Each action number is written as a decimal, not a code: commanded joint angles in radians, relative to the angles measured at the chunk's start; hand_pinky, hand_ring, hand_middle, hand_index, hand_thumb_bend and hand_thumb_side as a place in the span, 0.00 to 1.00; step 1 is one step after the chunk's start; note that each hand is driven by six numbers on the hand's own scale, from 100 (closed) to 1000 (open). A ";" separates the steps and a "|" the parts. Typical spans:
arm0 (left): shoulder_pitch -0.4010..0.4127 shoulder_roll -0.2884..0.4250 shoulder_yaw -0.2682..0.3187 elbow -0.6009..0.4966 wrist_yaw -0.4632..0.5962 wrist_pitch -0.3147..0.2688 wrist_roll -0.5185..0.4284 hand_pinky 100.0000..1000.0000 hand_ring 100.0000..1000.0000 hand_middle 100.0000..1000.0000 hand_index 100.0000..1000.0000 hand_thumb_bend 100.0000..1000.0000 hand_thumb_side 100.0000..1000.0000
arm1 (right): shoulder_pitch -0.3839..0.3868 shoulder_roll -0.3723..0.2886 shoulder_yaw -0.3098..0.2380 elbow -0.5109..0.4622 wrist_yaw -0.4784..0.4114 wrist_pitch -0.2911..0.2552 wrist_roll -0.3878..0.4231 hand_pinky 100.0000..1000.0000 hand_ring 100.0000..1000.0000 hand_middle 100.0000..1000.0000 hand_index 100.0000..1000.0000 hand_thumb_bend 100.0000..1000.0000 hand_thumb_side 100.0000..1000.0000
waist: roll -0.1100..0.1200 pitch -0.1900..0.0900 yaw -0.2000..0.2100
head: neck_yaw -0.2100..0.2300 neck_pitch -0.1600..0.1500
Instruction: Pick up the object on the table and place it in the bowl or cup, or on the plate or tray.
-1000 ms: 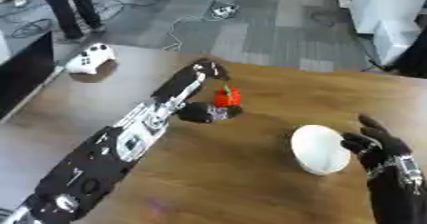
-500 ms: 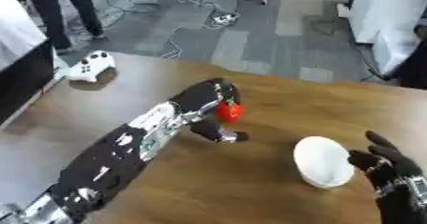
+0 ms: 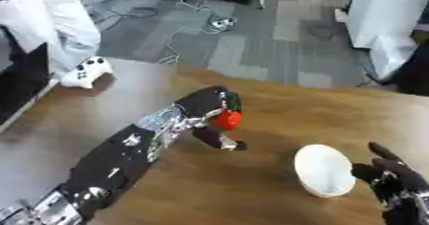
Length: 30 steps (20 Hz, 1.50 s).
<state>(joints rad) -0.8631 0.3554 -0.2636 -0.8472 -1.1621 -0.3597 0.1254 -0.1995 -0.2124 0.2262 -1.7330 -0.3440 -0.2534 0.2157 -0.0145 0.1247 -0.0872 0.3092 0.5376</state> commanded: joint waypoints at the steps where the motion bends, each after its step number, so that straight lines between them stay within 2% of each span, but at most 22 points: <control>1: -0.025 -0.006 0.020 0.015 -0.050 0.014 0.039 1.00 0.49 0.60 0.70 0.48 0.66 | -0.017 -0.016 -0.002 -0.023 -0.007 -0.002 0.006 0.77 0.70 0.87 0.72 0.00 0.81 | -0.003 -0.007 -0.005 | 0.014 -0.017; 4: -0.024 -0.017 0.020 0.028 -0.086 0.021 0.067 0.99 0.49 0.60 0.70 0.48 0.68 | -0.020 -0.017 -0.001 -0.024 -0.008 -0.002 0.008 0.77 0.70 0.87 0.72 0.00 0.81 | -0.005 -0.002 -0.009 | 0.016 -0.020; 7: -0.032 -0.019 0.020 0.033 -0.122 0.021 0.087 0.87 0.52 0.62 0.71 0.49 0.71 | -0.021 -0.018 -0.001 -0.024 -0.009 -0.002 0.010 0.77 0.70 0.87 0.72 0.00 0.81 | -0.005 0.001 -0.011 | 0.018 -0.023; 12: -0.053 -0.017 0.036 0.055 -0.176 0.024 0.097 0.86 0.56 0.64 0.71 0.50 0.73 | -0.023 -0.018 0.001 -0.026 -0.010 -0.003 0.014 0.77 0.70 0.87 0.72 0.00 0.81 | -0.008 0.003 -0.015 | 0.022 -0.030; 15: -0.062 -0.021 0.053 0.077 -0.197 0.022 0.099 0.88 0.57 0.64 0.71 0.49 0.70 | -0.025 -0.016 0.002 -0.028 -0.012 -0.003 0.018 0.77 0.70 0.87 0.72 0.00 0.81 | -0.011 0.006 -0.023 | 0.026 -0.039; 17: -0.065 -0.021 0.068 0.093 -0.206 0.028 0.103 0.86 0.62 0.65 0.71 0.49 0.68 | -0.028 -0.015 0.003 -0.031 -0.013 -0.003 0.021 0.77 0.70 0.87 0.72 0.00 0.81 | -0.013 0.010 -0.031 | 0.029 -0.049; 18: -0.065 -0.022 0.077 0.103 -0.209 0.034 0.106 0.83 0.68 0.69 0.73 0.50 0.69 | -0.029 -0.014 0.002 -0.031 -0.014 -0.004 0.021 0.77 0.70 0.87 0.72 0.00 0.81 | -0.014 0.011 -0.036 | 0.031 -0.053; 21: -0.068 -0.024 0.103 0.133 -0.218 0.059 0.117 0.82 0.71 0.72 0.74 0.53 0.73 | -0.030 -0.013 0.001 -0.033 -0.019 -0.004 0.023 0.77 0.70 0.87 0.72 0.00 0.81 | -0.017 0.014 -0.044 | 0.036 -0.060; 25: -0.084 -0.030 0.129 0.168 -0.229 0.097 0.128 0.90 0.58 0.65 0.71 0.51 0.69 | -0.032 -0.013 0.002 -0.035 -0.024 -0.003 0.026 0.77 0.70 0.87 0.72 0.00 0.81 | -0.019 0.016 -0.050 | 0.043 -0.062; 26: -0.088 -0.030 0.132 0.172 -0.233 0.104 0.128 0.92 0.50 0.58 0.68 0.48 0.64 | -0.032 -0.013 0.003 -0.035 -0.025 -0.003 0.027 0.77 0.70 0.87 0.72 0.00 0.81 | -0.019 0.016 -0.051 | 0.045 -0.062; 29: -0.094 -0.035 0.135 0.181 -0.247 0.124 0.127 0.93 0.43 0.52 0.64 0.47 0.61 | -0.033 -0.012 0.004 -0.036 -0.027 -0.002 0.029 0.77 0.70 0.87 0.72 0.00 0.81 | -0.021 0.018 -0.054 | 0.049 -0.063; 30: -0.095 -0.037 0.137 0.183 -0.252 0.130 0.128 0.92 0.38 0.47 0.59 0.39 0.51 | -0.033 -0.012 0.004 -0.036 -0.027 -0.002 0.030 0.77 0.69 0.87 0.72 0.00 0.81 | -0.021 0.019 -0.056 | 0.050 -0.064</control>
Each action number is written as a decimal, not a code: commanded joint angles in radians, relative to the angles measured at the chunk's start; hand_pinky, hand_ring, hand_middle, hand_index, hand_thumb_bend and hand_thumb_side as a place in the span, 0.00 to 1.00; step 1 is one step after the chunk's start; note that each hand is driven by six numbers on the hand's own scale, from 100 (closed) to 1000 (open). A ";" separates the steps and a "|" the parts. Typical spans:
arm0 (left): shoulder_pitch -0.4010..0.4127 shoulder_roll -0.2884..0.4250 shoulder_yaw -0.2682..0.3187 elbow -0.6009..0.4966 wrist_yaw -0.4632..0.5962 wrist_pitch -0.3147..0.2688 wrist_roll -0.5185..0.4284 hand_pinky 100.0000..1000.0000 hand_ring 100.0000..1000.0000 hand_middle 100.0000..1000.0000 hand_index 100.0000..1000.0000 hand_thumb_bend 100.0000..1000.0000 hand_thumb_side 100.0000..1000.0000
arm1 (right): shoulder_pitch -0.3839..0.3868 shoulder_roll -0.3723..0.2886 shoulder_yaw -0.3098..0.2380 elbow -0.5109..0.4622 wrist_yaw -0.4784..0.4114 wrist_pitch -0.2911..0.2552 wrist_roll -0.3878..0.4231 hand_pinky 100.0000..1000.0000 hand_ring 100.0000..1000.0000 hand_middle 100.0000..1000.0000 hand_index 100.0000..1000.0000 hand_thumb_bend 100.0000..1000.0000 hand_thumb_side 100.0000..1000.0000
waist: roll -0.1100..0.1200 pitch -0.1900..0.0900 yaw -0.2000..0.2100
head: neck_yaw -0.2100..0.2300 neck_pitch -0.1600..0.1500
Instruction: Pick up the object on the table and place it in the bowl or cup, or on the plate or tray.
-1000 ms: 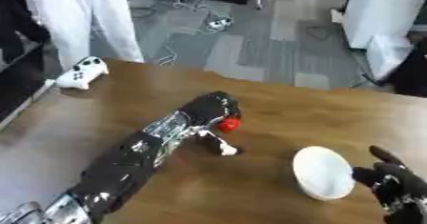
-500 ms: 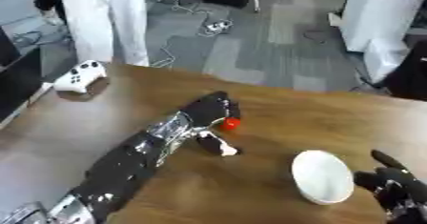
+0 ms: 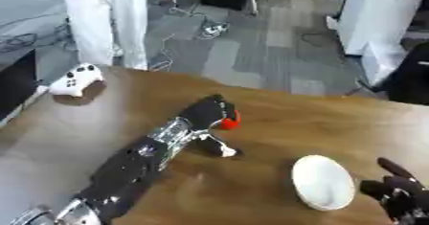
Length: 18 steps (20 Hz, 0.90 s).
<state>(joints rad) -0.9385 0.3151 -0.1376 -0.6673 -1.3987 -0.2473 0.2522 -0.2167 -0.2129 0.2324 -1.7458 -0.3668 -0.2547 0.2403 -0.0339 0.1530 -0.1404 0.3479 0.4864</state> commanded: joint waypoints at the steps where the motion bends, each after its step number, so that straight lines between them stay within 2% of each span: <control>1: -0.020 0.002 0.011 0.005 -0.020 0.024 0.003 0.93 0.35 0.46 0.57 0.36 0.46 | -0.016 -0.011 -0.002 -0.024 -0.004 -0.001 0.006 0.77 0.69 0.87 0.72 0.00 0.81 | -0.003 -0.009 -0.004 | 0.012 -0.013; 4: -0.018 -0.001 0.014 0.009 -0.028 0.044 0.014 0.87 0.18 0.30 0.42 0.14 0.05 | -0.016 -0.010 -0.002 -0.025 -0.006 -0.001 0.006 0.77 0.69 0.87 0.71 0.00 0.81 | -0.005 -0.006 -0.007 | 0.013 -0.014; 5: -0.017 -0.002 0.015 0.008 -0.028 0.052 0.023 0.86 0.17 0.28 0.40 0.13 0.01 | -0.016 -0.010 -0.002 -0.026 -0.006 -0.001 0.006 0.77 0.69 0.87 0.71 0.00 0.81 | -0.006 -0.006 -0.008 | 0.013 -0.014; 6: -0.016 -0.003 0.015 0.007 -0.028 0.058 0.034 0.77 0.07 0.16 0.29 0.06 0.00 | -0.016 -0.010 -0.002 -0.026 -0.007 -0.001 0.006 0.77 0.69 0.87 0.71 0.00 0.81 | -0.007 -0.006 -0.009 | 0.013 -0.014; 7: -0.014 -0.005 0.013 0.004 -0.027 0.062 0.049 0.80 0.09 0.18 0.31 0.06 0.00 | -0.016 -0.010 -0.002 -0.026 -0.007 -0.001 0.006 0.77 0.69 0.87 0.71 0.00 0.81 | -0.007 -0.005 -0.009 | 0.013 -0.014; 8: -0.012 -0.006 0.010 0.002 -0.026 0.061 0.063 0.70 0.00 0.07 0.20 0.04 0.00 | -0.016 -0.010 -0.002 -0.026 -0.008 0.000 0.006 0.77 0.69 0.87 0.71 0.00 0.81 | -0.007 -0.005 -0.009 | 0.013 -0.013; 9: -0.010 -0.008 0.008 0.002 -0.026 0.058 0.076 0.72 0.02 0.09 0.22 0.04 0.00 | -0.015 -0.010 -0.002 -0.026 -0.008 0.000 0.006 0.77 0.69 0.87 0.71 0.00 0.81 | -0.008 -0.005 -0.009 | 0.013 -0.013; 10: -0.009 -0.009 0.005 0.003 -0.026 0.054 0.086 0.63 0.00 0.00 0.13 0.06 0.00 | -0.015 -0.010 -0.002 -0.026 -0.009 0.000 0.006 0.77 0.69 0.87 0.71 0.00 0.81 | -0.008 -0.005 -0.008 | 0.013 -0.012; 15: -0.002 -0.014 -0.001 0.005 -0.020 0.028 0.107 0.63 0.00 0.00 0.14 0.08 0.00 | -0.013 -0.009 -0.003 -0.026 -0.009 0.001 0.006 0.77 0.69 0.87 0.71 0.00 0.81 | -0.008 -0.006 -0.007 | 0.016 -0.008; 16: 0.001 -0.015 -0.002 0.002 -0.014 0.021 0.110 0.65 0.00 0.03 0.17 0.11 0.00 | -0.014 -0.008 -0.003 -0.025 -0.009 0.001 0.005 0.77 0.69 0.87 0.71 0.00 0.81 | -0.009 -0.006 -0.007 | 0.017 -0.007; 18: 0.010 -0.017 -0.009 -0.021 0.015 0.007 0.125 0.56 0.00 0.00 0.15 0.12 0.00 | -0.016 -0.006 -0.004 -0.023 -0.010 0.001 0.005 0.77 0.69 0.87 0.71 0.00 0.81 | -0.010 -0.006 -0.008 | 0.019 -0.005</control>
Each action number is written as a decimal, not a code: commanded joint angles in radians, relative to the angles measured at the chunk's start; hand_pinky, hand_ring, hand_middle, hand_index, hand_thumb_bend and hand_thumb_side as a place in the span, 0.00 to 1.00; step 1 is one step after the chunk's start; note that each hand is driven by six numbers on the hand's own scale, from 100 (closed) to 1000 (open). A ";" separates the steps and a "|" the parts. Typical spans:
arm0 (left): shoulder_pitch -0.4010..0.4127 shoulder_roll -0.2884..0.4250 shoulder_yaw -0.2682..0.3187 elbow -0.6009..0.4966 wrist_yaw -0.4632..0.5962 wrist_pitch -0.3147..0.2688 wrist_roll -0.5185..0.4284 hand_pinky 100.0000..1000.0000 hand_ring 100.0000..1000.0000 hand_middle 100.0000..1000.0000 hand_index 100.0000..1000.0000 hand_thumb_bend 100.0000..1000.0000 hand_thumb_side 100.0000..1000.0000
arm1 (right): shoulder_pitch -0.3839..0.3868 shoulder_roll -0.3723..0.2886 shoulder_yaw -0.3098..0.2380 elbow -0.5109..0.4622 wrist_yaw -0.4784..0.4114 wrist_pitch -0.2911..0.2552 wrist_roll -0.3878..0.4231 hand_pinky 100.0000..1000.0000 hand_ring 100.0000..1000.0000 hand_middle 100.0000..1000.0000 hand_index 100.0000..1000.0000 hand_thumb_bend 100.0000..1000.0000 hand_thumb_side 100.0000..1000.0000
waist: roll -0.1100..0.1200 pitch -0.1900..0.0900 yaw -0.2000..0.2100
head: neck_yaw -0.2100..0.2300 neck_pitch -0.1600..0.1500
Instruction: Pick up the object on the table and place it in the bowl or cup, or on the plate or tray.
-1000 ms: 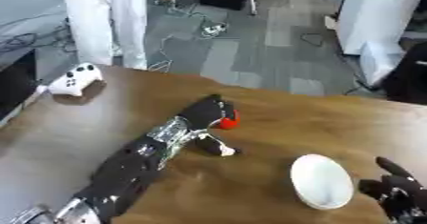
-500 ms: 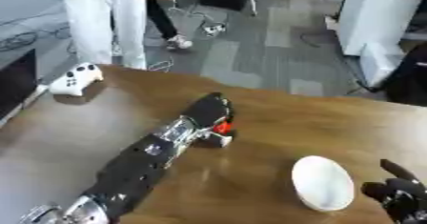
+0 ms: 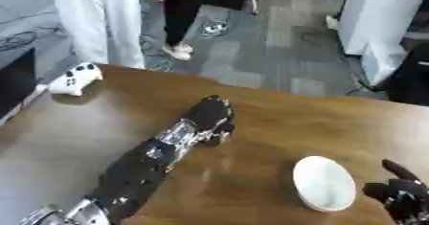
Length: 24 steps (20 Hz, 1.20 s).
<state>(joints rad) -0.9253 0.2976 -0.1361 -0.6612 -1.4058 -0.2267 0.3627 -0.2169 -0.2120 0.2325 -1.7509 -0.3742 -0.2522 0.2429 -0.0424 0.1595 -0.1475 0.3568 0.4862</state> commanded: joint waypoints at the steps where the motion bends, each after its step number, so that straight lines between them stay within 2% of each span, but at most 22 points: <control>1: 0.004 0.001 -0.016 -0.046 0.041 -0.017 0.028 0.59 0.00 0.01 0.16 0.11 0.00 | -0.017 -0.005 -0.004 -0.018 -0.003 -0.002 0.002 0.77 0.69 0.87 0.71 0.00 0.81 | -0.003 -0.012 -0.001 | 0.010 -0.005; 2: 0.009 0.001 -0.022 -0.064 0.058 -0.018 0.039 0.48 0.00 0.00 0.13 0.15 0.00 | -0.018 -0.004 -0.005 -0.018 -0.003 -0.002 0.001 0.77 0.69 0.87 0.71 0.00 0.81 | -0.005 -0.011 -0.002 | 0.011 -0.006; 5: 0.043 0.002 -0.051 -0.147 0.135 -0.021 0.085 0.45 0.00 0.00 0.15 0.21 0.00 | -0.022 0.002 -0.006 -0.020 -0.005 -0.003 0.000 0.77 0.69 0.87 0.71 0.00 0.81 | -0.014 -0.005 -0.006 | 0.015 -0.009; 8: 0.071 0.007 -0.081 -0.206 0.199 -0.034 0.085 0.51 0.01 0.06 0.25 0.28 0.00 | -0.022 0.004 -0.008 -0.020 -0.008 -0.004 -0.001 0.77 0.69 0.87 0.71 0.00 0.81 | -0.021 -0.003 -0.007 | 0.016 -0.007; 10: 0.079 0.014 -0.097 -0.232 0.224 -0.042 0.066 0.61 0.11 0.15 0.34 0.38 0.02 | -0.022 0.004 -0.008 -0.020 -0.009 -0.003 -0.001 0.77 0.70 0.87 0.71 0.00 0.81 | -0.024 -0.003 -0.006 | 0.017 -0.005; 11: 0.081 0.022 -0.107 -0.242 0.225 -0.047 0.041 0.68 0.17 0.21 0.39 0.47 0.04 | -0.021 0.003 -0.008 -0.019 -0.008 -0.004 -0.001 0.77 0.70 0.87 0.71 0.00 0.81 | -0.026 -0.004 -0.005 | 0.018 -0.003; 12: 0.081 0.029 -0.114 -0.253 0.223 -0.052 0.011 0.74 0.24 0.27 0.44 0.53 0.13 | -0.020 0.002 -0.008 -0.019 -0.008 -0.004 -0.001 0.77 0.70 0.87 0.71 0.00 0.81 | -0.026 -0.005 -0.004 | 0.018 -0.002; 13: 0.081 0.042 -0.126 -0.268 0.210 -0.061 -0.032 0.79 0.30 0.32 0.47 0.58 0.31 | -0.019 0.001 -0.009 -0.019 -0.008 -0.004 -0.001 0.77 0.70 0.87 0.71 0.00 0.81 | -0.026 -0.006 -0.002 | 0.018 0.002; 14: 0.082 0.052 -0.132 -0.288 0.198 -0.067 -0.073 0.79 0.31 0.33 0.48 0.59 0.33 | -0.018 0.000 -0.009 -0.018 -0.008 -0.005 -0.002 0.77 0.70 0.87 0.71 0.00 0.81 | -0.027 -0.007 -0.001 | 0.018 0.004; 15: 0.084 0.065 -0.138 -0.311 0.184 -0.072 -0.111 0.82 0.34 0.36 0.50 0.64 0.47 | -0.017 -0.001 -0.010 -0.018 -0.008 -0.005 -0.002 0.77 0.70 0.87 0.71 0.00 0.81 | -0.027 -0.008 0.001 | 0.017 0.006; 16: 0.087 0.073 -0.140 -0.334 0.176 -0.072 -0.142 0.85 0.35 0.37 0.50 0.66 0.50 | -0.016 -0.001 -0.010 -0.017 -0.007 -0.005 -0.003 0.77 0.70 0.87 0.71 0.00 0.80 | -0.027 -0.008 0.003 | 0.016 0.008; 17: 0.092 0.081 -0.142 -0.354 0.172 -0.070 -0.167 0.86 0.35 0.37 0.50 0.62 0.45 | -0.016 -0.002 -0.010 -0.017 -0.008 -0.006 -0.003 0.77 0.70 0.87 0.71 0.00 0.81 | -0.027 -0.008 0.005 | 0.016 0.009; 18: 0.096 0.086 -0.142 -0.370 0.171 -0.064 -0.189 0.87 0.31 0.35 0.48 0.48 0.16 | -0.016 -0.003 -0.010 -0.017 -0.008 -0.006 -0.003 0.77 0.70 0.87 0.71 0.00 0.81 | -0.027 -0.008 0.007 | 0.016 0.010; 19: 0.100 0.090 -0.141 -0.382 0.174 -0.053 -0.206 0.85 0.28 0.32 0.46 0.38 0.03 | -0.016 -0.003 -0.010 -0.017 -0.008 -0.006 -0.003 0.76 0.70 0.87 0.71 0.00 0.81 | -0.028 -0.008 0.008 | 0.016 0.011; 20: 0.103 0.093 -0.141 -0.391 0.177 -0.039 -0.220 0.84 0.23 0.28 0.43 0.29 0.00 | -0.016 -0.003 -0.010 -0.017 -0.007 -0.006 -0.003 0.76 0.70 0.87 0.71 0.00 0.81 | -0.028 -0.008 0.009 | 0.016 0.012; 22: 0.108 0.099 -0.145 -0.401 0.179 -0.016 -0.242 0.81 0.12 0.21 0.37 0.22 0.00 | -0.016 -0.004 -0.010 -0.017 -0.008 -0.007 -0.003 0.76 0.70 0.87 0.71 0.00 0.81 | -0.029 -0.009 0.011 | 0.017 0.013; 24: 0.112 0.102 -0.149 -0.403 0.175 -0.006 -0.256 0.81 0.10 0.20 0.37 0.24 0.00 | -0.016 -0.004 -0.010 -0.016 -0.012 -0.005 -0.004 0.76 0.69 0.87 0.71 0.00 0.82 | -0.030 -0.009 0.011 | 0.017 0.015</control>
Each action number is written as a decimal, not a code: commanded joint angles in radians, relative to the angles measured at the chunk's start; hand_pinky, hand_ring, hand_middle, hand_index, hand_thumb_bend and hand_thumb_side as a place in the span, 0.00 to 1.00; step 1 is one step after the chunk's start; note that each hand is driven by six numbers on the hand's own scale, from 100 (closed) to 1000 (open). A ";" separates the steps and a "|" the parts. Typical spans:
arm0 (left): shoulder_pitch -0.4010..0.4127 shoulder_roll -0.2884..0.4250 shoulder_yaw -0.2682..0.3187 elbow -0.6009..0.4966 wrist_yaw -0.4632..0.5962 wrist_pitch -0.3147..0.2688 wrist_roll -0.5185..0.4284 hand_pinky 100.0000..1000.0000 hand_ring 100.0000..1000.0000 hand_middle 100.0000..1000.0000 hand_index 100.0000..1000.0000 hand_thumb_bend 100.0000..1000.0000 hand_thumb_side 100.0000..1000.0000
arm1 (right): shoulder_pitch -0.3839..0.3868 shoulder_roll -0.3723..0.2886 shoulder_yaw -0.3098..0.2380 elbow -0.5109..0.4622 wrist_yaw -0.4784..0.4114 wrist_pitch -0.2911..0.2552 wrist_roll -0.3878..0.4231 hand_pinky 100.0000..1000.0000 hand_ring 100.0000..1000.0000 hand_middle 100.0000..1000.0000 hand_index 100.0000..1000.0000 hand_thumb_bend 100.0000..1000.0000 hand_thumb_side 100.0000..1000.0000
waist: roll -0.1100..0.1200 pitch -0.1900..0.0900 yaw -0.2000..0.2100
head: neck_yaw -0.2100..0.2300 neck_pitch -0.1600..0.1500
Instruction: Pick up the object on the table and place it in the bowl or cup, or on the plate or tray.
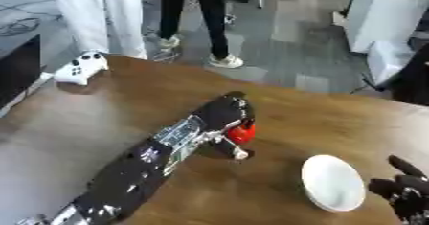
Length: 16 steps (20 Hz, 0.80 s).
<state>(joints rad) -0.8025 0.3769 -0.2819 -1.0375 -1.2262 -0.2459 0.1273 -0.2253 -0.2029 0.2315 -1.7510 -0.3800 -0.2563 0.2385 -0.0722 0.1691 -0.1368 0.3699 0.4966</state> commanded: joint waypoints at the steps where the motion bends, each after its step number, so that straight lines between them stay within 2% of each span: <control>1: -0.010 0.022 -0.003 -0.027 -0.004 0.014 -0.023 0.81 0.11 0.21 0.38 0.25 0.00 | -0.008 -0.013 -0.009 -0.015 -0.008 0.000 0.000 0.76 0.69 0.87 0.71 0.00 0.82 | -0.001 -0.018 0.001 | 0.004 0.005; 2: -0.009 0.022 -0.003 -0.027 -0.003 0.013 -0.024 0.82 0.11 0.21 0.38 0.26 0.00 | -0.008 -0.013 -0.010 -0.015 -0.011 0.001 0.000 0.76 0.69 0.87 0.71 0.00 0.82 | -0.001 -0.018 0.001 | 0.004 0.005; 3: -0.009 0.022 -0.003 -0.026 -0.001 0.011 -0.026 0.86 0.17 0.26 0.44 0.27 0.00 | -0.008 -0.013 -0.010 -0.015 -0.013 0.002 0.000 0.76 0.69 0.87 0.71 0.00 0.82 | -0.001 -0.018 0.001 | 0.004 0.006; 4: -0.009 0.022 -0.002 -0.023 0.002 0.009 -0.027 0.87 0.18 0.26 0.45 0.27 0.00 | -0.008 -0.013 -0.010 -0.016 -0.015 0.003 0.000 0.76 0.69 0.87 0.71 0.00 0.82 | -0.001 -0.018 0.001 | 0.003 0.006; 5: -0.008 0.022 0.000 -0.019 0.006 0.006 -0.028 0.92 0.30 0.37 0.61 0.37 0.00 | -0.009 -0.012 -0.010 -0.016 -0.018 0.003 0.000 0.76 0.69 0.87 0.71 0.00 0.82 | -0.001 -0.018 0.001 | 0.003 0.005; 6: -0.007 0.022 0.002 -0.013 0.012 0.000 -0.029 0.92 0.30 0.37 0.61 0.37 0.00 | -0.009 -0.012 -0.010 -0.017 -0.020 0.004 0.000 0.76 0.69 0.87 0.71 0.00 0.82 | -0.001 -0.018 0.001 | 0.002 0.005; 7: -0.006 0.022 0.003 -0.010 0.017 -0.010 -0.027 0.96 0.43 0.49 0.72 0.64 0.42 | -0.009 -0.012 -0.010 -0.018 -0.023 0.005 0.000 0.76 0.69 0.87 0.71 0.00 0.82 | -0.002 -0.017 0.001 | 0.002 0.005; 8: -0.005 0.021 0.004 -0.008 0.023 -0.024 -0.021 0.96 0.45 0.51 0.73 0.68 0.49 | -0.009 -0.012 -0.011 -0.018 -0.024 0.006 0.000 0.76 0.69 0.87 0.71 0.00 0.83 | -0.002 -0.017 0.000 | 0.002 0.005; 9: -0.005 0.021 0.005 -0.007 0.028 -0.038 -0.013 0.97 0.48 0.53 0.74 0.77 0.61 | -0.008 -0.012 -0.011 -0.019 -0.026 0.007 0.000 0.76 0.69 0.87 0.71 0.00 0.82 | -0.002 -0.016 0.000 | 0.001 0.007; 11: -0.006 0.019 0.007 -0.003 0.037 -0.057 0.003 1.00 0.47 0.54 0.74 0.78 0.62 | -0.008 -0.012 -0.011 -0.019 -0.028 0.008 0.000 0.76 0.69 0.87 0.71 0.00 0.83 | -0.003 -0.016 0.000 | -0.001 0.009; 12: -0.007 0.018 0.009 0.001 0.040 -0.062 0.007 1.00 0.44 0.51 0.73 0.74 0.57 | -0.008 -0.012 -0.011 -0.019 -0.029 0.008 0.001 0.76 0.69 0.87 0.71 0.00 0.83 | -0.004 -0.015 0.000 | -0.001 0.009; 13: -0.007 0.017 0.011 0.006 0.044 -0.063 0.009 0.99 0.31 0.42 0.66 0.62 0.37 | -0.008 -0.012 -0.011 -0.019 -0.030 0.009 0.001 0.76 0.69 0.87 0.71 0.00 0.83 | -0.005 -0.015 0.000 | -0.002 0.010; 14: -0.006 0.017 0.014 0.011 0.049 -0.060 0.012 0.95 0.25 0.35 0.64 0.59 0.30 | -0.007 -0.011 -0.011 -0.019 -0.031 0.009 0.001 0.76 0.69 0.87 0.71 0.00 0.83 | -0.005 -0.015 0.000 | -0.002 0.009; 15: -0.005 0.017 0.017 0.015 0.054 -0.055 0.016 0.85 0.09 0.24 0.55 0.52 0.14 | -0.007 -0.011 -0.012 -0.019 -0.032 0.009 0.001 0.76 0.69 0.87 0.71 0.00 0.83 | -0.006 -0.015 0.000 | -0.002 0.009; 16: -0.003 0.016 0.020 0.020 0.058 -0.048 0.022 0.86 0.11 0.25 0.56 0.53 0.15 | -0.006 -0.010 -0.012 -0.019 -0.034 0.009 0.000 0.76 0.69 0.87 0.71 0.00 0.83 | -0.007 -0.014 -0.001 | -0.002 0.010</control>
<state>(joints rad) -0.7932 0.3785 -0.2748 -1.0121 -1.1789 -0.2970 0.1426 -0.2252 -0.2030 0.2263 -1.7510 -0.4083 -0.2479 0.2386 -0.0795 0.1690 -0.1362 0.3699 0.5055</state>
